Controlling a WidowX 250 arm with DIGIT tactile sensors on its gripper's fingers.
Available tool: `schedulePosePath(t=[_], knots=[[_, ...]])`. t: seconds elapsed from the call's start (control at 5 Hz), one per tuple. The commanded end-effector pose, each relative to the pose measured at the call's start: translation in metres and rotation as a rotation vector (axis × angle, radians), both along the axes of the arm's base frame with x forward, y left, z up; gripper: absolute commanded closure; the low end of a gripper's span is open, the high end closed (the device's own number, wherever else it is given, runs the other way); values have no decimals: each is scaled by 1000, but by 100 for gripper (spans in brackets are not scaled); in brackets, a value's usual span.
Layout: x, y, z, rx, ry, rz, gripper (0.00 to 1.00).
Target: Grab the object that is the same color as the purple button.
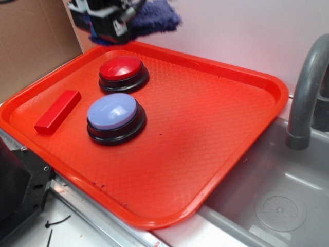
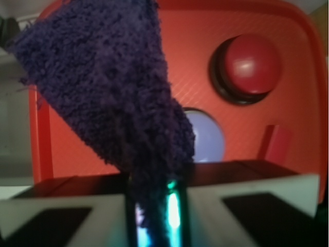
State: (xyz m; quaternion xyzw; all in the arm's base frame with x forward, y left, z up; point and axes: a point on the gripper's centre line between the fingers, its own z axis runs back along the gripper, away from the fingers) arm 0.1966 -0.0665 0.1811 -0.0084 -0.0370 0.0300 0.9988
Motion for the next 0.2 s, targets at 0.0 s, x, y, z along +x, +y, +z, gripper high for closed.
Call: schedulePosePath(t=[0.0], knots=[[14, 11, 29, 28, -116, -1, 100]])
